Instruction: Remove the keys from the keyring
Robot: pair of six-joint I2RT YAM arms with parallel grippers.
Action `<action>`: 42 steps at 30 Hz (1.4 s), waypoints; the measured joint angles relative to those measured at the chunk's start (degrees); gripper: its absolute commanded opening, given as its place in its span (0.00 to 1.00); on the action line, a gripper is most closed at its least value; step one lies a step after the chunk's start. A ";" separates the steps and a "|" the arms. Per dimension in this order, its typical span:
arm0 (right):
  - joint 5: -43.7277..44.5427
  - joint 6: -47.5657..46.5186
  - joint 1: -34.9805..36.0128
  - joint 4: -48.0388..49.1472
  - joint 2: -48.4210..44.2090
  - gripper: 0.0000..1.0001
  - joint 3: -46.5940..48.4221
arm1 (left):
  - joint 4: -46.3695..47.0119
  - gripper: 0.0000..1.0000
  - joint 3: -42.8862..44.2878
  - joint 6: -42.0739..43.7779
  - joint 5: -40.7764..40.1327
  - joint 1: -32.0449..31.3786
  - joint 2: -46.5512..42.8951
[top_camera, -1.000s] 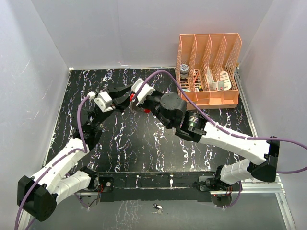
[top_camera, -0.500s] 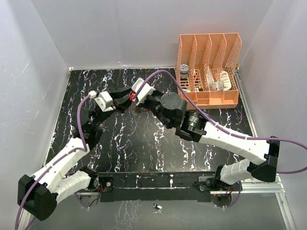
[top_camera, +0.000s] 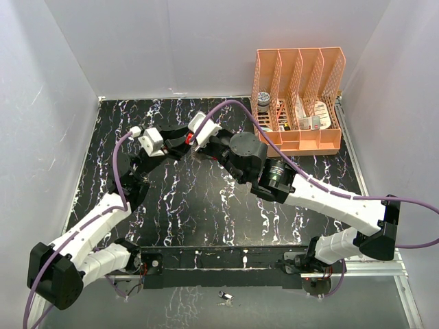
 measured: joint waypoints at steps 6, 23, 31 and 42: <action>-0.39 0.02 -0.20 0.09 0.00 0.00 0.00 | 2.03 0.24 0.09 -0.68 0.11 0.02 1.07; -0.59 0.11 -0.92 -0.09 -1.42 0.00 -0.15 | 12.81 0.23 0.81 -5.49 3.58 0.15 6.84; -1.22 0.17 -0.94 -0.02 -2.21 0.00 -0.22 | 15.26 0.18 1.42 -6.80 4.31 0.17 7.85; -0.37 0.09 -1.33 -0.09 -3.32 0.00 -0.35 | 18.95 0.00 4.17 -11.19 7.21 0.52 11.65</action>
